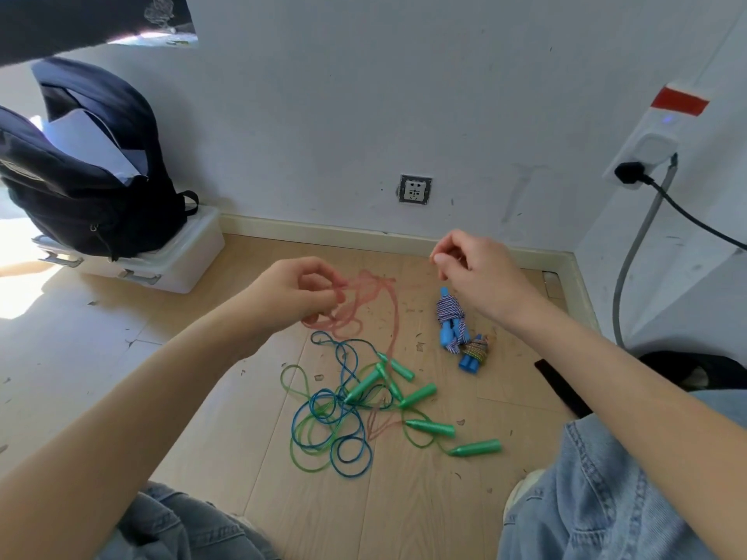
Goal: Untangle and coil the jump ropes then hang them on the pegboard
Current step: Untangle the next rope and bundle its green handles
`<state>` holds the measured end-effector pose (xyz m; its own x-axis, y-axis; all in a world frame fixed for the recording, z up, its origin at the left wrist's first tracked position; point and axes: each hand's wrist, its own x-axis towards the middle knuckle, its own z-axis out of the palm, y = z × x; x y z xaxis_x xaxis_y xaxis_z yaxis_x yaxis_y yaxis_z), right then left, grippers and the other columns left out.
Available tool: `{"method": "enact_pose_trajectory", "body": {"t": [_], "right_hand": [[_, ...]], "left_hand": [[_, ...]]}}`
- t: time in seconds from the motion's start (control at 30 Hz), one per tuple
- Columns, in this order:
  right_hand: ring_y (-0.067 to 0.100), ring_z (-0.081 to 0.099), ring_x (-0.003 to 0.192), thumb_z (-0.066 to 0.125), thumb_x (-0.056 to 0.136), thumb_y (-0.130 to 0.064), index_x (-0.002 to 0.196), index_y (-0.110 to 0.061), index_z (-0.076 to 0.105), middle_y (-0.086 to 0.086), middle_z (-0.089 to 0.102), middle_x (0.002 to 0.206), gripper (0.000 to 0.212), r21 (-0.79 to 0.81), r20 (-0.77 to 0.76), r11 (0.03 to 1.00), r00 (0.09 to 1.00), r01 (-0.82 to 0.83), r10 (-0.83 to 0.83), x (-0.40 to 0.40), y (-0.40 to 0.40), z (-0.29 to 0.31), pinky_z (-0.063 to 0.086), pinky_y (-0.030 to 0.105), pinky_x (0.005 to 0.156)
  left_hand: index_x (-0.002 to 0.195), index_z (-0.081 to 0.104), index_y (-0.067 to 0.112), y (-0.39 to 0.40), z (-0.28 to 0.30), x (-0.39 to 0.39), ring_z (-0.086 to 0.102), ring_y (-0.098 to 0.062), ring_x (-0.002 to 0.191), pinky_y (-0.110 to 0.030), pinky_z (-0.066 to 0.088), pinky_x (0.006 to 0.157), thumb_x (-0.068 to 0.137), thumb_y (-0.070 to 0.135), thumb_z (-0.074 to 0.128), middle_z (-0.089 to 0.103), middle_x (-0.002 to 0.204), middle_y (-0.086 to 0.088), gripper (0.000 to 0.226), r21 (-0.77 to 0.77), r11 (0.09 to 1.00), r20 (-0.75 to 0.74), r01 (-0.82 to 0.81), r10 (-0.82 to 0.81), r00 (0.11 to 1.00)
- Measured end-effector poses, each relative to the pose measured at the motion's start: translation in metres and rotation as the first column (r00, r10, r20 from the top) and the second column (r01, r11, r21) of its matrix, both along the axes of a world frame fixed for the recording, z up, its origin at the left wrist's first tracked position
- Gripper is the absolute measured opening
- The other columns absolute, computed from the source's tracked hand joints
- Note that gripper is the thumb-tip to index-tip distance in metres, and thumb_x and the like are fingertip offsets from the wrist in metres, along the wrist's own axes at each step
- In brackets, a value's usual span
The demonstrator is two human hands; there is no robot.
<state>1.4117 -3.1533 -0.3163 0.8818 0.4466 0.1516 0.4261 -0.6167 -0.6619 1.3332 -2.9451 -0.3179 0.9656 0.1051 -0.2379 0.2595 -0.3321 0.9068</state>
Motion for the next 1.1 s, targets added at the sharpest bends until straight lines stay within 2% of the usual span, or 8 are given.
{"method": "enact_pose_trajectory", "body": {"t": [0.17, 0.33, 0.47, 0.63, 0.7, 0.8, 0.93, 1.1], "right_hand": [[0.014, 0.049, 0.074, 0.042, 0.095, -0.009, 0.093, -0.007, 0.056, -0.003, 0.052, 0.076, 0.014, -0.003, 0.095, 0.997, 0.992, 0.082, -0.082, 0.001, 0.002, -0.003, 0.035, 0.024, 0.065], [0.005, 0.058, 0.087, 0.059, 0.089, -0.021, 0.096, -0.023, 0.064, -0.01, 0.065, 0.094, 0.009, -0.177, -0.241, 0.963, 0.958, -0.202, 0.157, -0.002, -0.001, -0.001, 0.047, 0.019, 0.081], [-0.003, 0.058, 0.09, 0.071, 0.078, -0.032, 0.119, -0.027, 0.057, -0.021, 0.059, 0.112, 0.045, 0.07, -0.367, 0.943, 0.871, -0.326, 0.328, -0.012, 0.008, 0.005, 0.043, 0.006, 0.071], [0.006, 0.054, 0.056, 0.063, 0.085, -0.013, 0.089, -0.005, 0.065, 0.005, 0.068, 0.08, 0.01, 0.299, -0.4, 0.923, 0.846, -0.243, 0.353, -0.019, 0.014, 0.007, 0.04, 0.013, 0.049], [0.012, 0.052, 0.054, 0.058, 0.089, -0.015, 0.085, -0.002, 0.062, 0.008, 0.067, 0.075, 0.015, 0.391, -0.429, 0.915, 0.859, -0.101, 0.278, -0.016, 0.013, 0.009, 0.04, 0.019, 0.049], [0.016, 0.053, 0.055, 0.052, 0.093, -0.018, 0.082, -0.002, 0.06, 0.013, 0.067, 0.077, 0.021, 0.387, -0.438, 0.922, 0.883, 0.019, 0.166, -0.012, 0.011, 0.007, 0.04, 0.023, 0.051], [0.007, 0.055, 0.048, 0.048, 0.096, -0.021, 0.072, -0.01, 0.061, 0.003, 0.066, 0.067, 0.03, 0.171, -0.255, 0.984, 0.962, -0.054, 0.097, -0.012, 0.01, 0.003, 0.042, 0.015, 0.05], [0.005, 0.053, 0.049, 0.04, 0.099, -0.022, 0.067, -0.011, 0.06, 0.001, 0.066, 0.065, 0.039, -0.145, -0.018, 0.989, 1.0, 0.016, -0.019, -0.008, 0.003, 0.001, 0.043, 0.023, 0.059]], "left_hand": [[0.087, 0.066, 0.002, 0.006, -0.001, 0.004, 0.048, -0.008, 0.046, -0.015, 0.046, 0.047, 0.087, -0.006, 0.052, 0.063, 0.064, -0.005, 0.016, -0.347, 0.901, -0.082, -0.261, 0.248, 0.965], [0.09, 0.064, -0.004, 0.006, 0.0, 0.005, 0.05, -0.007, 0.047, -0.014, 0.038, 0.039, 0.089, -0.004, 0.049, 0.065, 0.069, -0.008, 0.015, -0.531, 0.794, -0.169, -0.296, 0.243, 0.955], [0.09, 0.062, -0.005, -0.008, 0.004, 0.006, 0.047, -0.003, 0.044, -0.011, 0.032, 0.035, 0.087, -0.002, 0.049, 0.064, 0.065, -0.006, 0.014, -0.58, 0.792, -0.195, -0.19, 0.091, 0.977], [0.102, 0.059, 0.002, -0.011, 0.009, 0.007, 0.066, -0.009, 0.066, -0.02, 0.054, 0.069, 0.074, 0.015, 0.061, 0.069, 0.096, -0.009, 0.031, -0.725, 0.67, -0.192, -0.159, 0.024, 0.981], [0.114, 0.055, 0.013, -0.012, 0.006, 0.004, 0.069, -0.017, 0.082, -0.029, 0.054, 0.078, 0.068, 0.025, 0.069, 0.064, 0.115, -0.007, 0.05, -0.654, 0.749, -0.154, -0.106, 0.006, 0.988], [0.125, 0.046, 0.021, -0.02, 0.002, 0.0, 0.069, -0.024, 0.088, -0.027, 0.056, 0.067, 0.059, 0.016, 0.077, 0.059, 0.115, -0.013, 0.073, -0.55, 0.83, -0.108, -0.094, 0.041, 0.993], [0.102, 0.062, 0.012, -0.02, -0.001, 0.001, 0.068, -0.008, 0.071, -0.013, 0.049, 0.056, 0.075, 0.002, 0.069, 0.071, 0.089, -0.005, 0.029, -0.45, 0.877, -0.006, -0.169, 0.186, 0.983], [0.086, 0.069, 0.02, -0.007, -0.009, 0.001, 0.063, -0.002, 0.068, -0.017, 0.045, 0.058, 0.081, 0.002, 0.064, 0.074, 0.081, 0.003, 0.019, -0.079, 0.974, 0.094, -0.21, 0.217, 0.972]]}}
